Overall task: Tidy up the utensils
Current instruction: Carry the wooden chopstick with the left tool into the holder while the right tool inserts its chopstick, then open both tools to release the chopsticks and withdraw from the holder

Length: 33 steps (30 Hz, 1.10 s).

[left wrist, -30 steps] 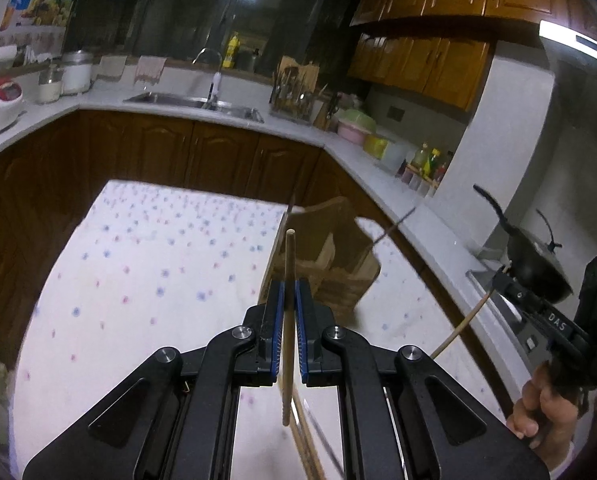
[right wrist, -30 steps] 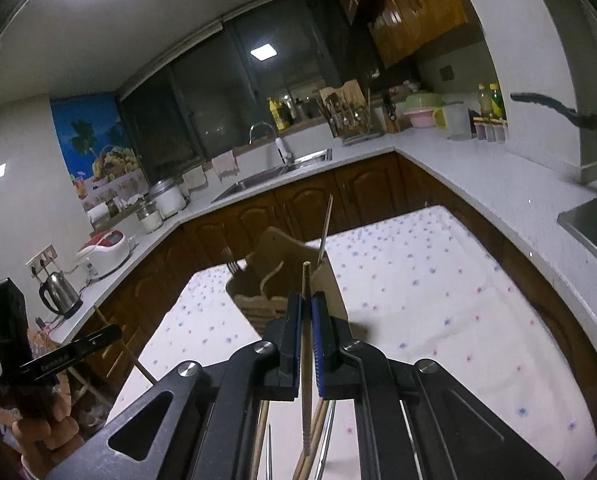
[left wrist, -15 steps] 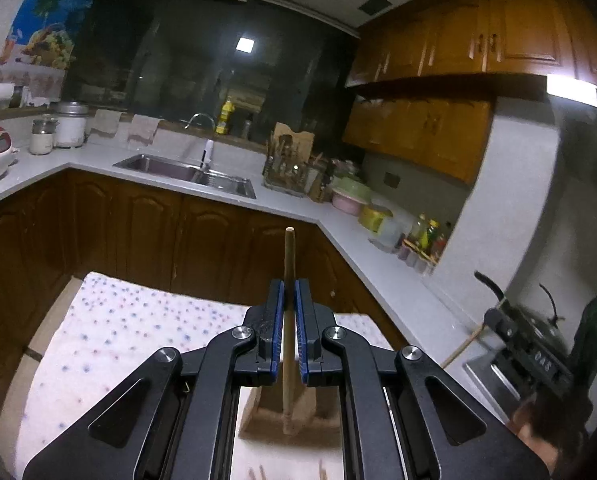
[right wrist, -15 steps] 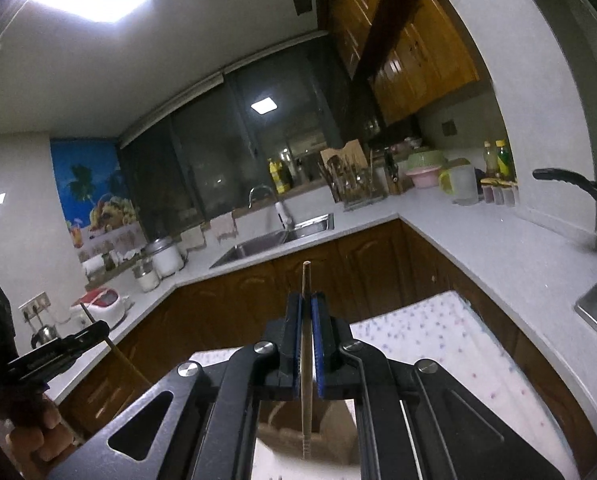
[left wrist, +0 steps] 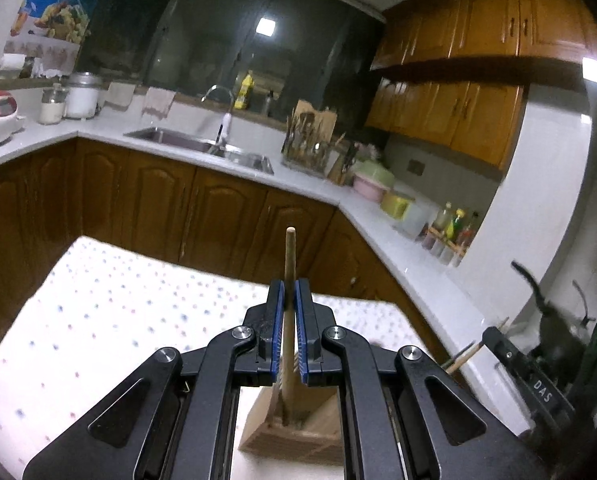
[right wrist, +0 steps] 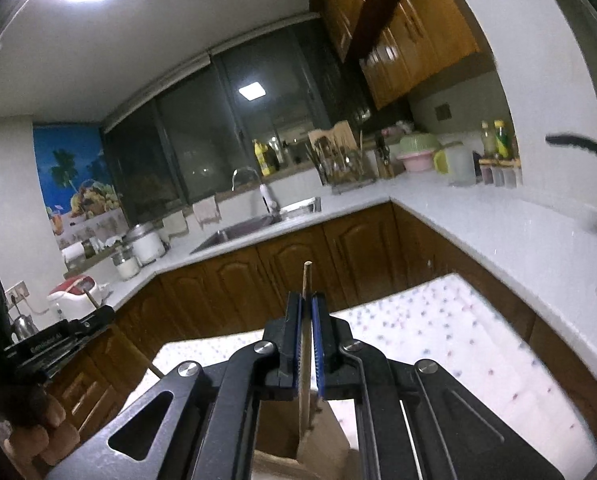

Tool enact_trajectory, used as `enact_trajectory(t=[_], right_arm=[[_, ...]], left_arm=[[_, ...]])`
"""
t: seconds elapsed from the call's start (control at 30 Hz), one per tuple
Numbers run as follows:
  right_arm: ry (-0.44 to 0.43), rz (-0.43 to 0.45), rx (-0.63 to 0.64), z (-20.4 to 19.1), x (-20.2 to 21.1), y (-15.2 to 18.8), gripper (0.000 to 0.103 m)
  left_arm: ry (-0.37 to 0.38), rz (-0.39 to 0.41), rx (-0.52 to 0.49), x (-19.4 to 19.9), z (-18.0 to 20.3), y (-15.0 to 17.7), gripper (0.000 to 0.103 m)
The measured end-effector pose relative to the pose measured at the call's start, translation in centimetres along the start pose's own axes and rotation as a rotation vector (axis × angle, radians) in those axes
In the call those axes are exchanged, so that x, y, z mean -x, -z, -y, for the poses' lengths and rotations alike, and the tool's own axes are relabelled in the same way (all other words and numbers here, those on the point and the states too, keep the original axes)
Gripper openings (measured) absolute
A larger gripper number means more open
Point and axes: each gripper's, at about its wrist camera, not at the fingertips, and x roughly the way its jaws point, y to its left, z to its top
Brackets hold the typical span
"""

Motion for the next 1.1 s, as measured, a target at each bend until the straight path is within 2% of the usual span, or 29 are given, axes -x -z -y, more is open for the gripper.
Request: enact_trajectory(t=[0.23,0.63,0.67,0.73,0.77,0.8,0.87,0.9,1.03,1.1], right_arm=[[0.008,-0.078,0.008,0.4,-1.5,2.7,0.005],[0.014,-0.095,0.007,0.1,-1.3,2.5,0.007],[0.010,-0.101,0.003,0.1,-1.6,2.4,0.011],[0.000,-0.116,-0.014,0.3,-1.7,2.3,0.013],[-0.008,-0.120,-0.024,0.5,-1.7,2.3,0.021],[-0.014,-0.120,-0.033,0.7,-1.5,2.2,0.026],[-0.021,-0.105,-0.048,1.0,-0.8,2.1,0.050],[-0.029,-0.094,-0.057,1.1,-0.3,2.0,0.054],[-0.049,-0.050,-0.079,1.7,1.8,1.6,0.082],[-0.056,-0.032,-0.086,1.8,3.0,1.7,0.087]], left_arm=[[-0.006,-0.068,-0.011,-1.7,-0.5,2.3,0.006],[-0.019,-0.079,-0.027,-1.5,-0.1,2.3,0.007],[-0.014,-0.085,-0.023,-1.4,-0.1,2.3,0.008],[0.000,-0.089,-0.020,-1.0,-0.3,2.2,0.019],[-0.006,-0.085,-0.017,-0.5,-0.3,2.2,0.035],[-0.009,-0.078,-0.015,-0.1,-0.4,2.2,0.043],[-0.014,-0.058,-0.006,1.2,-0.8,2.2,0.054],[-0.017,-0.061,-0.003,1.6,-0.9,2.3,0.061],[-0.031,-0.069,0.022,4.0,-1.8,3.2,0.072],[-0.047,-0.074,0.021,5.2,-2.0,4.0,0.075]])
